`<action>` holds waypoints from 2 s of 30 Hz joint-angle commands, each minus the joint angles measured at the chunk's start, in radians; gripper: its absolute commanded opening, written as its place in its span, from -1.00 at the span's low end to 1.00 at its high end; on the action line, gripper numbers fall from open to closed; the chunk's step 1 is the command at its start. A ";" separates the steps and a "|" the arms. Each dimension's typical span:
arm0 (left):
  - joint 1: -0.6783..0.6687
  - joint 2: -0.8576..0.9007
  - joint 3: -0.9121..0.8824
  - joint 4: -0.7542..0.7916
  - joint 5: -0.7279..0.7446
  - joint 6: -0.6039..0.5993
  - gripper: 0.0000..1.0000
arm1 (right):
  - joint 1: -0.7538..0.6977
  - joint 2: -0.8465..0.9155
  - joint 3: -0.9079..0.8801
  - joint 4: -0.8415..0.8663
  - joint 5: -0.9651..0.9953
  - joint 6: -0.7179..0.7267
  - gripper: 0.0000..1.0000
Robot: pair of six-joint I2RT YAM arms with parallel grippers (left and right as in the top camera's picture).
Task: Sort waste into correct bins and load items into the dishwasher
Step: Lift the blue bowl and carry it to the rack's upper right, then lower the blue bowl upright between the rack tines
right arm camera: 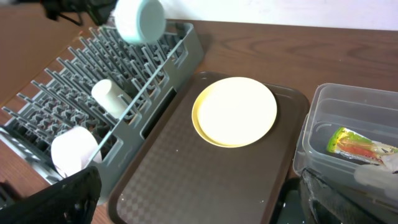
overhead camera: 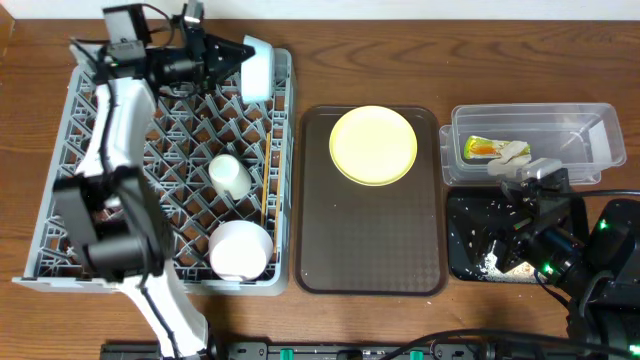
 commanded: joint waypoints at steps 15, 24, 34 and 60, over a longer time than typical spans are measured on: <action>0.002 0.153 0.006 0.133 0.095 -0.310 -0.85 | 0.010 -0.003 0.011 0.002 0.003 -0.008 0.99; -0.043 0.155 -0.004 0.132 0.042 -0.295 -0.85 | 0.010 -0.003 0.011 -0.002 0.003 -0.008 0.98; -0.031 0.155 -0.007 0.129 0.038 -0.290 -0.84 | 0.010 -0.003 0.011 -0.002 0.003 -0.008 0.99; 0.104 0.155 -0.007 -0.068 -0.040 -0.030 -0.53 | 0.010 -0.003 0.011 -0.043 0.003 -0.008 0.99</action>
